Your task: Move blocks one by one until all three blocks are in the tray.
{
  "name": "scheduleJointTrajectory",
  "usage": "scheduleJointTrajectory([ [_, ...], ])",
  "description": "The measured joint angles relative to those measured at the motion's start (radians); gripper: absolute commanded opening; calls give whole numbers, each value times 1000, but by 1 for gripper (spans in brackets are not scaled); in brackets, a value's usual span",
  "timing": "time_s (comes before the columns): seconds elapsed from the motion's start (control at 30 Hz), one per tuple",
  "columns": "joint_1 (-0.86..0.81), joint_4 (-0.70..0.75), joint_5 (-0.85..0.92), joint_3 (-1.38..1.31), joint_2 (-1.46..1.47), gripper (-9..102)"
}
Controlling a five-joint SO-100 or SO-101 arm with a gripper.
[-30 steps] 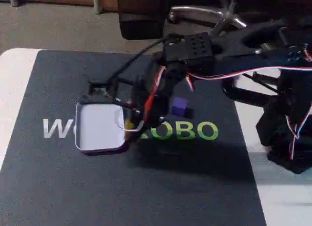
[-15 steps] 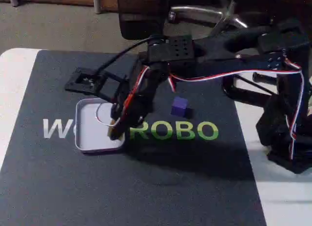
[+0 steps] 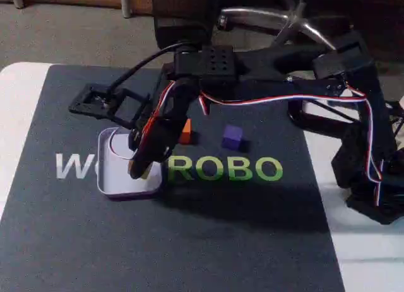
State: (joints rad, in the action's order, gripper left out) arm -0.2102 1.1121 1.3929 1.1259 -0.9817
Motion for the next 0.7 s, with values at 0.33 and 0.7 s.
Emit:
scheduleJointTrajectory([
  [0.33,-12,31,40,0,0,19],
  [0.7,-86,189,80,18,-86,18],
])
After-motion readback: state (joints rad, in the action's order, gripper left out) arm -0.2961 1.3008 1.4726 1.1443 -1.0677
